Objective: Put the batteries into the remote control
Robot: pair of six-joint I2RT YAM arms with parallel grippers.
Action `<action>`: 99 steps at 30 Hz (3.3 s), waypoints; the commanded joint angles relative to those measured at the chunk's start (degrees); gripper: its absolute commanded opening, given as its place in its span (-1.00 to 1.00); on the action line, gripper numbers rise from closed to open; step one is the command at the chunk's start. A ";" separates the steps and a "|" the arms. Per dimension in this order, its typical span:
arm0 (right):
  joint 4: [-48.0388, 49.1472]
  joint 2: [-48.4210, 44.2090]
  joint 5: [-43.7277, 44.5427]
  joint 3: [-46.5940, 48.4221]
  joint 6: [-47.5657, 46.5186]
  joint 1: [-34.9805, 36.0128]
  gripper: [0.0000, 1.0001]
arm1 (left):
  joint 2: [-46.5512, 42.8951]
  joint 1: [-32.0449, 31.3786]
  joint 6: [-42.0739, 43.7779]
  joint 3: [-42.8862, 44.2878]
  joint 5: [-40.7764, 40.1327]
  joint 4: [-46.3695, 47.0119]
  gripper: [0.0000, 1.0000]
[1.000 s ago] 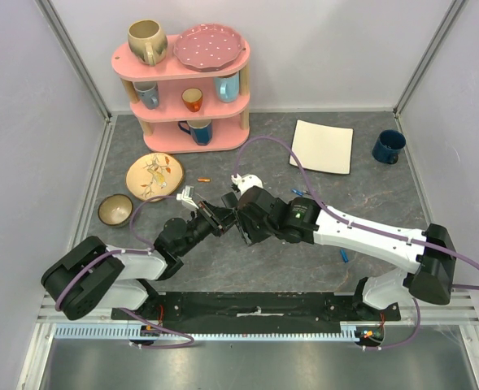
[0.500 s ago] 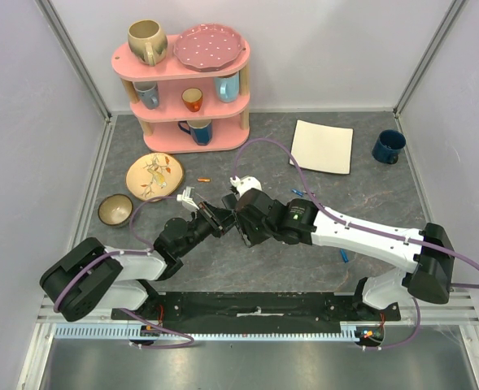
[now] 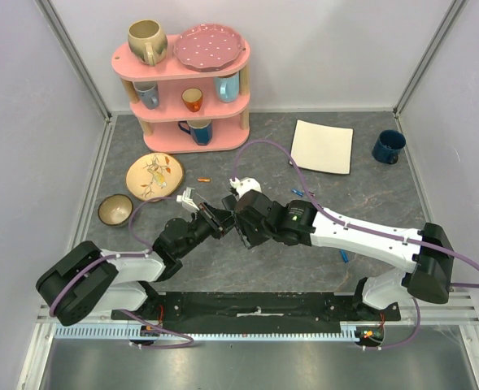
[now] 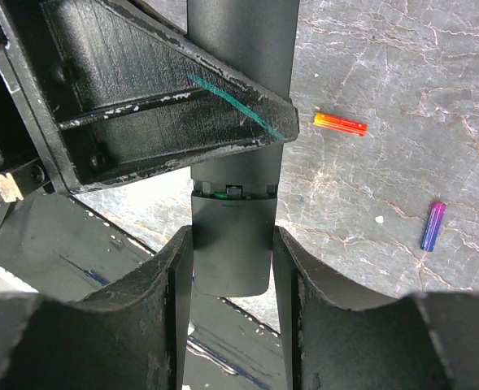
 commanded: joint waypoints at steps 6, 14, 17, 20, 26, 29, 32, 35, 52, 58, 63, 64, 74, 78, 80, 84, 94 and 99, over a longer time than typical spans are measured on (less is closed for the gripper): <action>-0.33 2.36 -1.02 -1.42 0.30 1.02 -1.00 | -3.61 -2.61 -2.26 4.20 0.29 10.03 -0.96; -0.33 2.71 -0.31 -1.60 -0.06 0.75 -1.00 | -4.13 -3.31 -3.67 4.19 2.14 10.73 -0.96; -0.24 2.80 -0.40 -1.51 -0.15 0.58 -1.00 | -4.31 -3.49 -3.67 4.02 2.40 10.99 -0.96; -0.24 2.80 -0.40 -1.68 -0.50 0.40 -1.00 | -4.31 -3.67 -3.84 4.02 2.49 10.99 -0.96; -0.15 2.71 -0.31 -1.77 -0.76 -0.56 -1.00 | -3.96 -3.84 -4.28 3.93 3.28 11.43 -0.96; -0.07 2.45 -0.40 -1.69 -1.02 -0.92 -1.00 | -3.78 -4.02 -4.46 3.93 3.55 11.78 -0.96; -0.07 2.54 -0.40 -1.60 -1.11 -1.09 -1.00 | -3.43 -4.19 -4.63 3.84 3.81 12.05 -0.96; -0.07 2.45 -0.40 -1.68 -1.20 -1.36 -1.00 | -3.25 -4.28 -4.72 3.76 3.64 12.49 -0.96; 0.90 2.10 0.04 -1.60 -2.25 -3.73 -1.00 | -4.31 -6.83 -4.37 4.02 4.25 10.82 -0.96; 0.99 2.10 0.30 -0.81 -2.96 -4.96 -1.00 | -4.75 -7.97 -4.02 4.20 3.90 9.85 -0.96; 1.16 1.75 0.92 -0.46 -3.57 -6.19 -1.00 | -4.40 -9.20 -3.76 4.55 3.63 9.76 -0.96; 1.16 1.75 0.92 -0.37 -3.57 -6.37 -1.00 | -4.22 -9.38 -3.67 4.63 3.55 9.59 -0.96; 2.83 -0.62 -1.45 -2.21 -4.89 -7.25 -1.00 | -4.57 -9.99 -2.71 3.67 0.13 8.80 -0.96; 2.92 -1.94 -5.32 -3.09 -8.57 -7.25 -0.62 | -6.67 -9.21 2.38 3.67 -2.34 1.96 -0.96; 2.83 -2.91 -7.68 -3.62 -9.63 -7.16 -0.44 | -7.21 -7.89 3.62 3.93 -2.60 -0.60 -0.96; 2.92 -5.28 -9.54 -4.23 -10.25 -7.16 -0.24 | -6.77 -5.52 5.56 5.07 -2.34 -4.28 -0.96; 1.17 -10.20 -14.89 -3.97 -15.43 -6.98 0.00 | -4.31 -1.39 9.43 8.76 -1.64 -10.18 -0.96; 0.90 -12.40 -18.94 -3.97 -17.46 -7.16 0.11 | -4.22 -0.33 10.66 9.64 -2.25 -12.56 -0.96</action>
